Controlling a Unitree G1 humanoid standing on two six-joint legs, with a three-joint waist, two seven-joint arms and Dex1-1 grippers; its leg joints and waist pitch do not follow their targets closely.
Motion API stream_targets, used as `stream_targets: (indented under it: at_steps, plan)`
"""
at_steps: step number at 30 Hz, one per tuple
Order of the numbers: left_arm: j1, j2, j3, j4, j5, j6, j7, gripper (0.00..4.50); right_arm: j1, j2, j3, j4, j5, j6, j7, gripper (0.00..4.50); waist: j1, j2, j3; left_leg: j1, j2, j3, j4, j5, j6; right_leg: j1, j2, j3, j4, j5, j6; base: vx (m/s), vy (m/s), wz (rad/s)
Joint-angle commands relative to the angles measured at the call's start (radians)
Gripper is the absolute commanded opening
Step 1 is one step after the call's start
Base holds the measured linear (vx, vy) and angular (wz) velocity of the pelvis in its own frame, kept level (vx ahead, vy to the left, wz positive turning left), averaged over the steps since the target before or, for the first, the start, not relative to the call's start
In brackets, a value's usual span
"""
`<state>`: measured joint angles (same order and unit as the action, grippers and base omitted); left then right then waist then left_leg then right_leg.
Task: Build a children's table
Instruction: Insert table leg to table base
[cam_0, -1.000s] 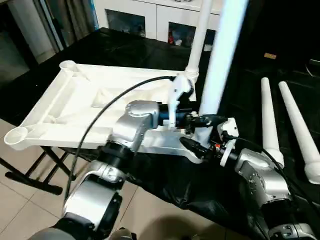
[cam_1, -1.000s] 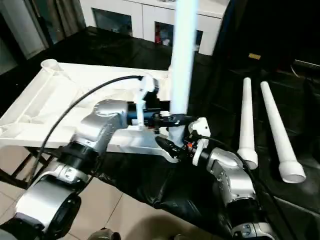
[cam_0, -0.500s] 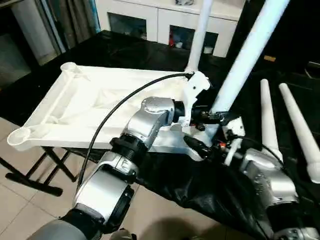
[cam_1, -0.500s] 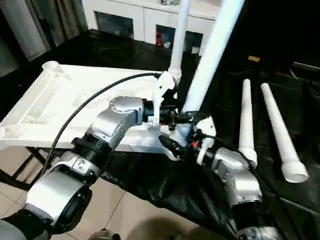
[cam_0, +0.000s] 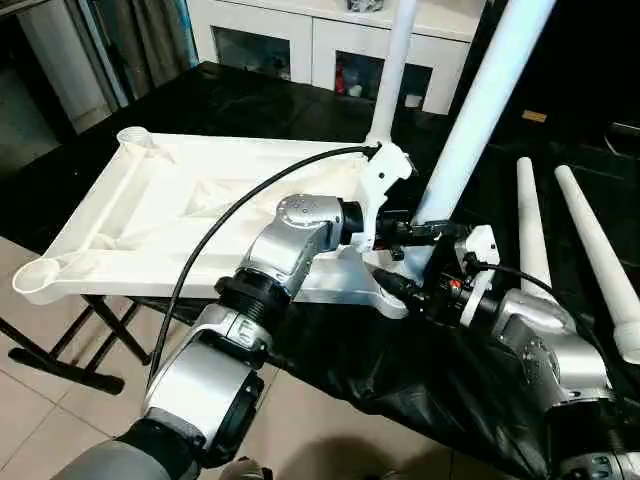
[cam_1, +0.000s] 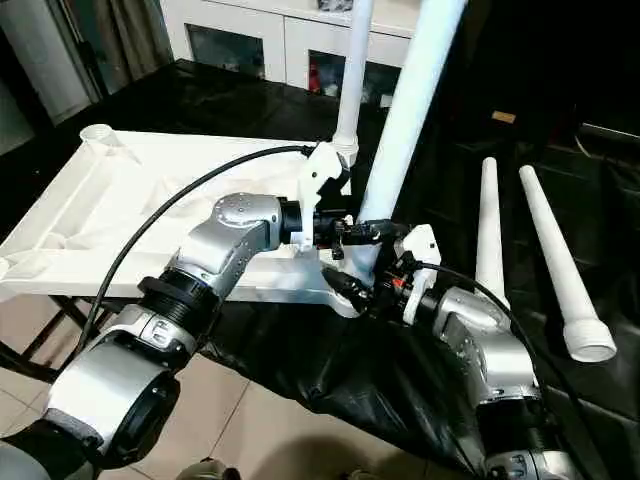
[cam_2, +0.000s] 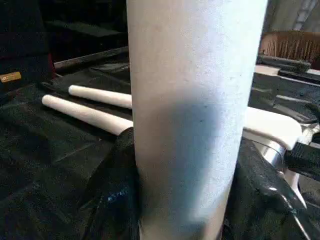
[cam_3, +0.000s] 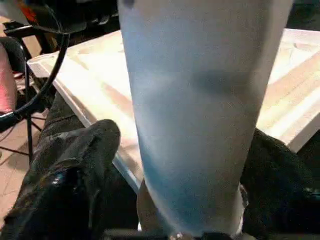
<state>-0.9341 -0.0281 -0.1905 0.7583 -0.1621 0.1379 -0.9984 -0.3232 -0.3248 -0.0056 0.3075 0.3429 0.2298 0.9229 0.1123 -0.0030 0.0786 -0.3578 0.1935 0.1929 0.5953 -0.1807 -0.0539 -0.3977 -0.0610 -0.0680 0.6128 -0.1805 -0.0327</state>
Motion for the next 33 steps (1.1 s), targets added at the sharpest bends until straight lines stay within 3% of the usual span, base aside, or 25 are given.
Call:
stream_targets:
  at_steps: [1,17,28,30,33]
  plan:
    - [0.029,0.019,-0.018,0.021,0.039,0.018,0.002,1.90,-0.033,0.000,-0.007,-0.010,0.005,0.008,-0.009,3.61,0.007,-0.022,-0.081,-0.001,0.031,-0.020,-0.058,-0.137,0.087,0.059,-0.089,0.045,-0.091,-0.289,-0.169,0.000,0.000,0.00]
    - [0.034,0.024,-0.031,0.014,0.040,0.018,-0.013,1.90,-0.043,-0.004,0.015,0.009,-0.012,0.014,-0.002,2.14,0.004,-0.022,-0.080,0.000,0.033,-0.020,-0.060,-0.148,0.079,0.057,-0.089,0.046,-0.092,-0.293,-0.167,0.000,0.000,0.00]
    - [0.040,0.028,-0.054,0.011,0.077,-0.027,0.005,1.90,-0.037,-0.017,0.037,0.017,-0.030,0.010,0.010,1.96,0.004,-0.021,-0.081,0.002,0.033,-0.021,-0.060,-0.151,0.081,0.057,-0.089,0.046,-0.093,-0.286,-0.170,0.000,0.000,0.00]
    - [0.051,0.032,-0.054,-0.020,0.050,0.009,-0.049,2.60,-0.037,-0.015,0.039,0.018,-0.034,0.008,0.010,1.96,0.003,-0.022,-0.080,0.001,0.035,-0.021,-0.061,-0.153,0.078,0.056,-0.090,0.046,-0.092,-0.292,-0.171,0.000,0.000,0.00]
    - [0.083,0.045,-0.045,-0.073,0.038,-0.027,-0.054,2.82,-0.034,-0.010,0.041,0.017,-0.039,0.008,0.008,1.95,0.001,-0.021,-0.081,0.002,0.034,-0.021,-0.062,-0.153,0.078,0.056,-0.089,0.047,-0.091,-0.291,-0.167,0.000,0.000,0.00]
